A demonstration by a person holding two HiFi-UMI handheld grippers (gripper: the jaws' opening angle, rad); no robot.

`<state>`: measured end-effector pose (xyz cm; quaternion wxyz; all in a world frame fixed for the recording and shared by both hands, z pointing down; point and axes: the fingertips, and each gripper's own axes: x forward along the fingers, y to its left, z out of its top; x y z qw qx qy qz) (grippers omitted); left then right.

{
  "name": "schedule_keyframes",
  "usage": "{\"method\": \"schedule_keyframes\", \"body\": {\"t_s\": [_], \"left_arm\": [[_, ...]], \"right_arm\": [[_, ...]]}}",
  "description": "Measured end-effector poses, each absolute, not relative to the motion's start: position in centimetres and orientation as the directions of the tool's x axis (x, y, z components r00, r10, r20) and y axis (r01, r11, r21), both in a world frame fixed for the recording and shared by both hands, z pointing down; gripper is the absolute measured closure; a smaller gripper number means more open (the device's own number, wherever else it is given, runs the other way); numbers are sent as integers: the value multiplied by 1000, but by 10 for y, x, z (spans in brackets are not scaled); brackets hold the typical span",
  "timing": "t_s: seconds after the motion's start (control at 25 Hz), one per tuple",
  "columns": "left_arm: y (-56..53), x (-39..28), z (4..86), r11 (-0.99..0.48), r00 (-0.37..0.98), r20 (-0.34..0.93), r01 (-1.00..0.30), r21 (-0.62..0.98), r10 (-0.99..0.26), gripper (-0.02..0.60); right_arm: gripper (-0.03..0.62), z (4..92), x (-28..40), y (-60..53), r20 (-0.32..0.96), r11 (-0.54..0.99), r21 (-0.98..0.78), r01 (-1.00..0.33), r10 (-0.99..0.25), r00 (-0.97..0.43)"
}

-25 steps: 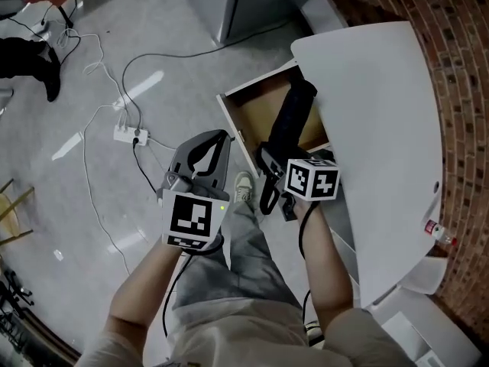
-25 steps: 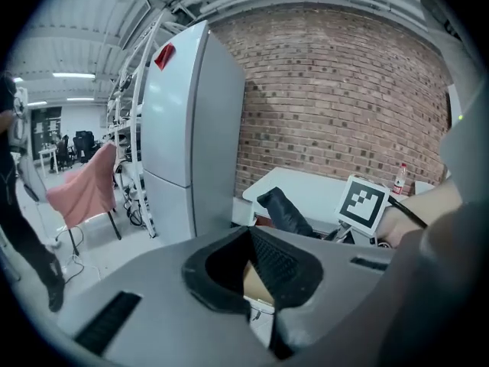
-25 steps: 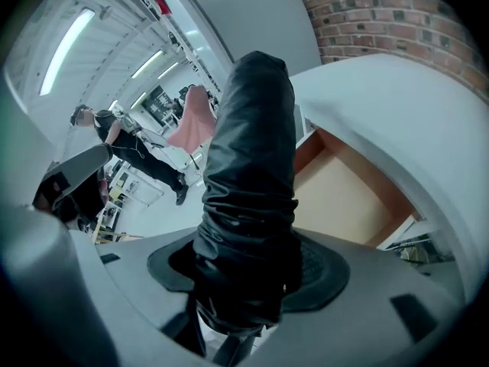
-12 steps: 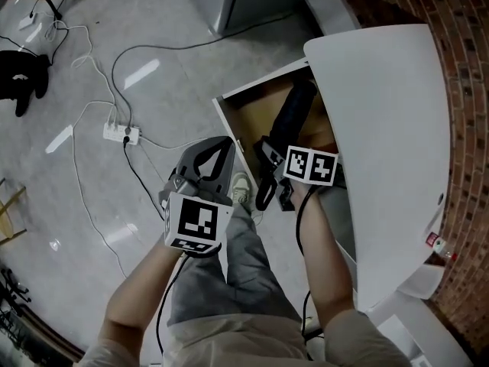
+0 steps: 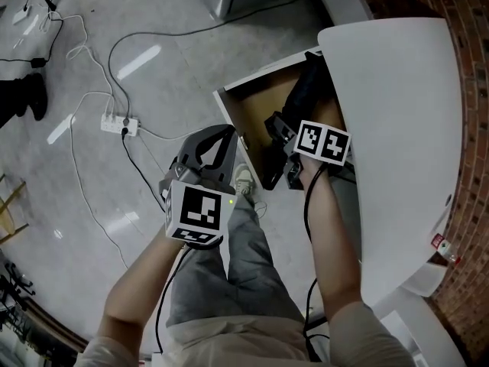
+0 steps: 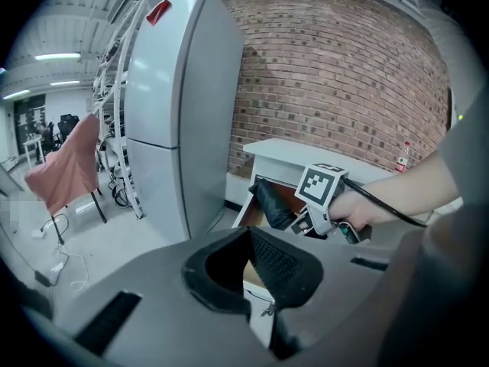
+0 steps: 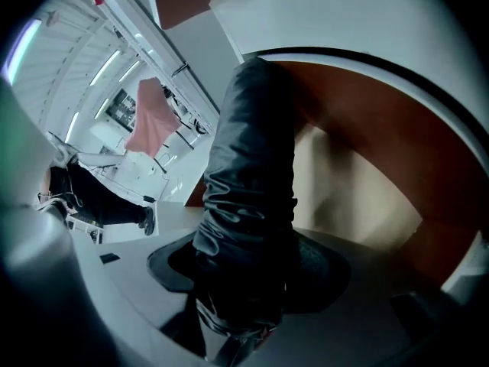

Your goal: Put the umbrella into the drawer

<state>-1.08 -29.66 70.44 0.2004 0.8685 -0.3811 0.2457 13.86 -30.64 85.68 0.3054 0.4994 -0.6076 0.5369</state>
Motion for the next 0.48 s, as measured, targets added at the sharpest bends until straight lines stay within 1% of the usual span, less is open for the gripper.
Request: {"method": "schedule_keyframes", "body": {"t_s": [0.28, 0.48], "left_arm": [[-300, -5, 722, -631, 588, 598, -757, 170, -544, 574], [-295, -4, 737, -631, 581, 620, -756, 173, -526, 574]], "right_arm": [[321, 879, 144, -321, 917, -81, -314, -946, -285, -280], [318, 895, 148, -320, 917, -117, -330, -937, -274, -289]]}}
